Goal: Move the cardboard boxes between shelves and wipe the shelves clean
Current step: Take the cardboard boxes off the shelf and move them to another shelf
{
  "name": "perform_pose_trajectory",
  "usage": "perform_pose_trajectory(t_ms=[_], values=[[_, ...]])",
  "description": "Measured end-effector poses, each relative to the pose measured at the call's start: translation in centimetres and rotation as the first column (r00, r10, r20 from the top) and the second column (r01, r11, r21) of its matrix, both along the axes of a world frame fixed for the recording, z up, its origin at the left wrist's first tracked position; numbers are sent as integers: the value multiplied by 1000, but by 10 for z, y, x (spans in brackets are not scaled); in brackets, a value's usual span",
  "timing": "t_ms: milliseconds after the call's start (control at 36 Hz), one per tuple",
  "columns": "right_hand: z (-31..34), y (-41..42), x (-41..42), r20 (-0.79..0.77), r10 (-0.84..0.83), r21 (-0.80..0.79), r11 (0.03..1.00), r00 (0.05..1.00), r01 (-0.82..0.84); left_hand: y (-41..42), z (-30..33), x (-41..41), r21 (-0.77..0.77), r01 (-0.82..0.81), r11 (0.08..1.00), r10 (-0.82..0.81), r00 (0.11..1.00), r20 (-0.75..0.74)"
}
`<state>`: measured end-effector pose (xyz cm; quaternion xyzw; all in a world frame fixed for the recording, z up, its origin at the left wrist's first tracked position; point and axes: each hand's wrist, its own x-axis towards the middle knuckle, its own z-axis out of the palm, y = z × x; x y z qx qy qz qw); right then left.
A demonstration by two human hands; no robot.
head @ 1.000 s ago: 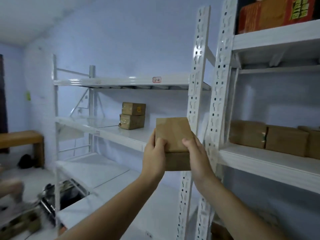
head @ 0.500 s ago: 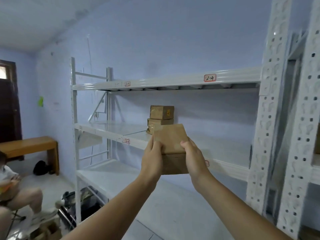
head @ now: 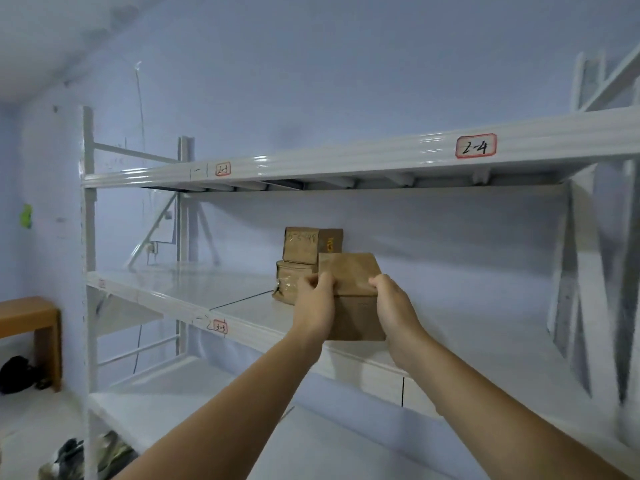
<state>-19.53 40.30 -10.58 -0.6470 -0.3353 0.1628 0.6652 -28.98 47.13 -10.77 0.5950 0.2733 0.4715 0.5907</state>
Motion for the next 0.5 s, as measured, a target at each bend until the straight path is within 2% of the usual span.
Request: perform_pose_trajectory(t_ms=[222, 389, 500], values=[[12, 82, 51, -45, -49, -33, 998, 998, 48, 78, 20, 43, 31, -3, 1000, 5, 998, -63], [12, 130, 73, -74, -137, -78, 988, 988, 131, 135, 16, 72, -3, 84, 996, -84, 993, -83], [6, 152, 81, -127, -226, -65, 973, 966, 219, 167, 3, 97, 49, 112, 993, -105, 986, -129]])
